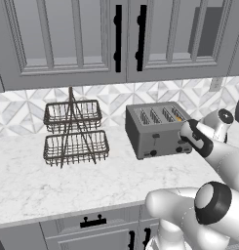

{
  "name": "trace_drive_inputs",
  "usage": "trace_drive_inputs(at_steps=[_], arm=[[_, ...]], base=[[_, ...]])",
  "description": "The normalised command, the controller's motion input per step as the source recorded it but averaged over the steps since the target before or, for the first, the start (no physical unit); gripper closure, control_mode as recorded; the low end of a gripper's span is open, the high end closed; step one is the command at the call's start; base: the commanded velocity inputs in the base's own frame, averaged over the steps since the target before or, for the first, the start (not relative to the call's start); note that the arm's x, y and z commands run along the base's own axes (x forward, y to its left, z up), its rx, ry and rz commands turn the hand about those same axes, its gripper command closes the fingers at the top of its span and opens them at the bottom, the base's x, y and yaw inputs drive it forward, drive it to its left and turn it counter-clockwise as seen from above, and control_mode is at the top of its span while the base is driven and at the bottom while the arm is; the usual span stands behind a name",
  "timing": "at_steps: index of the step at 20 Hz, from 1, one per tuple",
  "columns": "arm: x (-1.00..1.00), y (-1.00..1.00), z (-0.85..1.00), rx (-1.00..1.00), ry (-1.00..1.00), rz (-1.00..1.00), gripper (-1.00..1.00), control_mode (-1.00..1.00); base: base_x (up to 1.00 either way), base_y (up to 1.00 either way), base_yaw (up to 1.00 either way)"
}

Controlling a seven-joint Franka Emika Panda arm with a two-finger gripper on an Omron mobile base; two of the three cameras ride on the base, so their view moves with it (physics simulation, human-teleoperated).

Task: Start the toaster. Once the lever pops up, take the bread to the plate on the dining counter.

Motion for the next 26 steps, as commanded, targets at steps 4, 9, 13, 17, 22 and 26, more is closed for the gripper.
trace_drive_inputs(at_steps=[4,9,13,17,22,26], arm=[[0.0,0.0,0.0,0.0,0.0,0.0,-1.0,-1.0],[0.0,0.0,0.0,0.0,0.0,0.0,-1.0,-1.0],[0.0,0.0,0.0,0.0,0.0,0.0,-1.0,-1.0],[0.0,0.0,0.0,0.0,0.0,0.0,-1.0,-1.0],[0.0,0.0,0.0,0.0,0.0,0.0,-1.0,-1.0],[0.0,0.0,0.0,0.0,0.0,0.0,-1.0,-1.0]], base=[[0.0,0.0,0.0],[0.0,0.0,0.0],[0.0,0.0,0.0],[0.0,0.0,0.0],[0.0,0.0,0.0],[0.0,0.0,0.0]])
